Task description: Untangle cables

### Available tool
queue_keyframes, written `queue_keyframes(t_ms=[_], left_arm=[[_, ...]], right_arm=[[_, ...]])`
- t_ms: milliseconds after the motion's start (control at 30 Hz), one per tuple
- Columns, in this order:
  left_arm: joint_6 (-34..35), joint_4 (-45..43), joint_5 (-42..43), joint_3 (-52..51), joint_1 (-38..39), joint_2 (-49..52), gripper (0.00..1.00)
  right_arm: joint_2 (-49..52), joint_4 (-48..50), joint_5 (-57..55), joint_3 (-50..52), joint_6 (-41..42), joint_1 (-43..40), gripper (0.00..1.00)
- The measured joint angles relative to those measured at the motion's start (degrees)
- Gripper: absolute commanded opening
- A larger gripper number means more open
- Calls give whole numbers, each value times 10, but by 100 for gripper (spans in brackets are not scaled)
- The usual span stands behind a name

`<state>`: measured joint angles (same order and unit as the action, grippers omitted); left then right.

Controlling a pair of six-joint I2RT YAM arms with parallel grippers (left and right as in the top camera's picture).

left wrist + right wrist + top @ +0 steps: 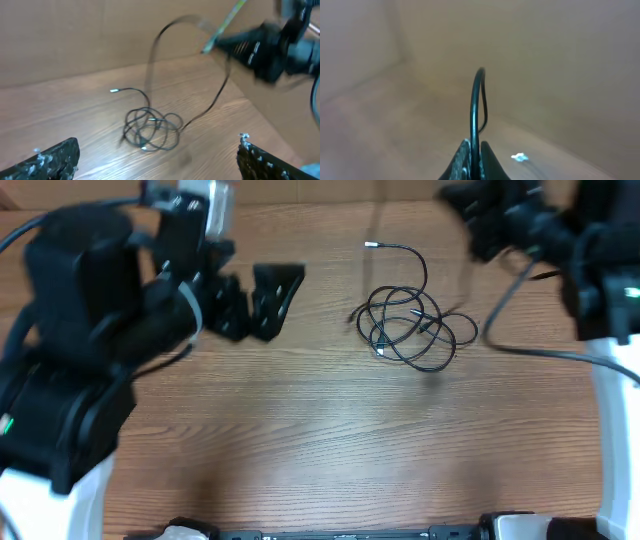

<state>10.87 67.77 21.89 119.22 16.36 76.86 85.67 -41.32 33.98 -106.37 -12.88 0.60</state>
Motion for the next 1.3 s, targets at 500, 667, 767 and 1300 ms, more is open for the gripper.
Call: queue_keyframes(t_ms=[500,667,767,1300], left_arm=[[-82,101,-35,1,79,-49,95],[-89,101,-69,1,84,-67,87],[-96,101,-90,1,84,-76,89],[-116,44,-168,1,84,-27,98]], right_arm=[[-7,249,-40,-2,77,-292,4],[58,263,-44,-2,79,-321,4],[85,252,-44,-1,69,-321,4],[102,293,-97,-1,-14,-321,4]])
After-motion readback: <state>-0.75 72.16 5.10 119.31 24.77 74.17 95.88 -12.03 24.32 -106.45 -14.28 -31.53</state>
